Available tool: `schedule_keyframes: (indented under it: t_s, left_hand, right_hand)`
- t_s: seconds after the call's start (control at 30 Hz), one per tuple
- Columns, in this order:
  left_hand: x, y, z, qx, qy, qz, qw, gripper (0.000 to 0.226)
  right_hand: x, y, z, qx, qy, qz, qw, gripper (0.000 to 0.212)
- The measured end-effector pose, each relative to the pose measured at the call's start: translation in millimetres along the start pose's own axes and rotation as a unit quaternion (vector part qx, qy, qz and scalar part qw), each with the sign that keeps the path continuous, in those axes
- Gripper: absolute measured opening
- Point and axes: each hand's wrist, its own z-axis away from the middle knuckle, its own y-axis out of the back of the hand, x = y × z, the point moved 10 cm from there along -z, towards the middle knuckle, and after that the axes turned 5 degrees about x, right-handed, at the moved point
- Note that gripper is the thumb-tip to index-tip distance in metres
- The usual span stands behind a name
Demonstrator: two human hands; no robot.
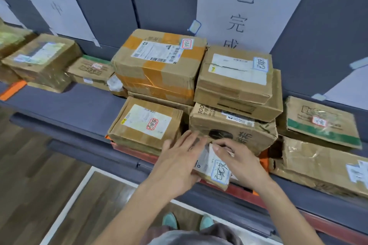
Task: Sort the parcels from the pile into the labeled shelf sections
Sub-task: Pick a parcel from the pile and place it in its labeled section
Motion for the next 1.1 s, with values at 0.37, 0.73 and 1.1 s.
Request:
schedule_keyframes:
  t_s: [0.37,0.73,1.1]
  left_hand:
    - [-25.6,7.3,-29.4,0.007,0.004,-0.05,0.999,0.102]
    - [-37.8,-6.8,-31.2,-0.032,0.003,-0.074,0.997,0.103]
    - [-39.9,-19.2,-34.6,-0.072,0.011,-0.077,0.994,0.101]
  right_hand:
    - [10.0,21.1,13.8,0.029,0.008,0.104,0.994,0.063]
    - [11.5,-16.8,3.8,-0.003,0.103,0.222,0.97,0.097]
    - [18.4,-24.1,-1.2,0.015,0.111,0.277,0.954,0.095]
